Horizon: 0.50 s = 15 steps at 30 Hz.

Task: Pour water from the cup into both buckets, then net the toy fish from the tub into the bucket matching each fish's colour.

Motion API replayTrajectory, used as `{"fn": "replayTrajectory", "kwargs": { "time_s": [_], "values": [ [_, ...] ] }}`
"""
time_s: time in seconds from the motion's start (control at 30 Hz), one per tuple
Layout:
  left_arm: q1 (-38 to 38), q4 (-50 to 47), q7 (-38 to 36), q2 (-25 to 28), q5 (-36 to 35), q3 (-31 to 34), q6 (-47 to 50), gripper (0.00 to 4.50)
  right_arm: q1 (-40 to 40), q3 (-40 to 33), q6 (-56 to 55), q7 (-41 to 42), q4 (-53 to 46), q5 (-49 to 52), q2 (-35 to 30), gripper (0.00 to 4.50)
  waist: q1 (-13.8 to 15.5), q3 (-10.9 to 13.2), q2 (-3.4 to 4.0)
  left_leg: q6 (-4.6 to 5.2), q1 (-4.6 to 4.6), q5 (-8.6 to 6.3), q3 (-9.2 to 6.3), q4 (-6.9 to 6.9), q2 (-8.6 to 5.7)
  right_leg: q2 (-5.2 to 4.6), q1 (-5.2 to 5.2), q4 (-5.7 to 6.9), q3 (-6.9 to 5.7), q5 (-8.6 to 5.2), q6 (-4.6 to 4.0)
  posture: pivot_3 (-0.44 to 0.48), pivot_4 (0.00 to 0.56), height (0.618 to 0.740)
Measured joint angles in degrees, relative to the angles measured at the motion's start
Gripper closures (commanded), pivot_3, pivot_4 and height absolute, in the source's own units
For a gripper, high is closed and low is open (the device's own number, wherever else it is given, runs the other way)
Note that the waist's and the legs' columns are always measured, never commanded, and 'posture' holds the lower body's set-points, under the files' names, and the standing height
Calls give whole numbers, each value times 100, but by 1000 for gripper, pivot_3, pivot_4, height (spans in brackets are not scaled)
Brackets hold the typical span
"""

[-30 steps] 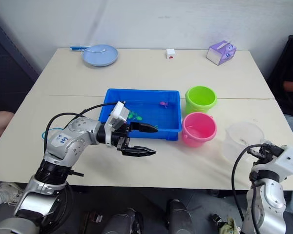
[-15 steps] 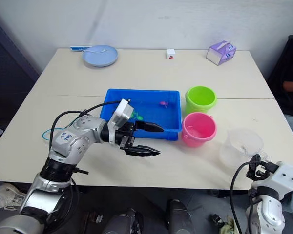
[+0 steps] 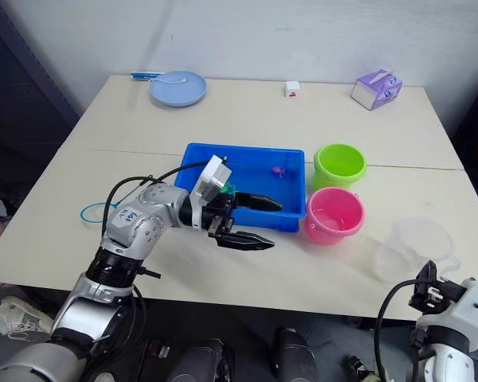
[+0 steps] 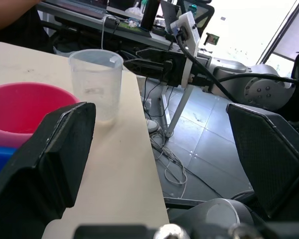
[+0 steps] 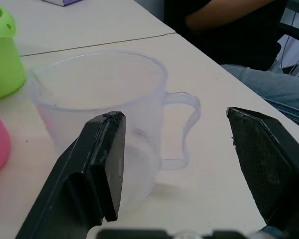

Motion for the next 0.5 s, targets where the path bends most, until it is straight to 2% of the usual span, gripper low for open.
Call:
{"fn": "replayTrajectory", "kwargs": {
  "time_s": [0.17,0.3,0.5],
  "values": [
    [-22,93,-91,16,46,-16,-61,0,166,-32,-6,-8,-220,-42,28,60,12,0,0,-1,-1,1,-10,-3,3,2,0,0,-5,-3,-5,0,150,740],
    [-14,99,-112,55,129,-11,-118,0,596,-81,131,-3,-855,-21,38,60,54,0,0,-14,-9,2,-48,-7,8,6,0,2,-18,-14,-23,0,150,740],
    [32,104,-2,47,201,41,-131,0,1160,-295,410,298,-1447,607,-109,60,-21,-2,-6,-15,8,1,-24,4,8,32,17,3,-2,-15,-18,0,150,740]
  ]
}}
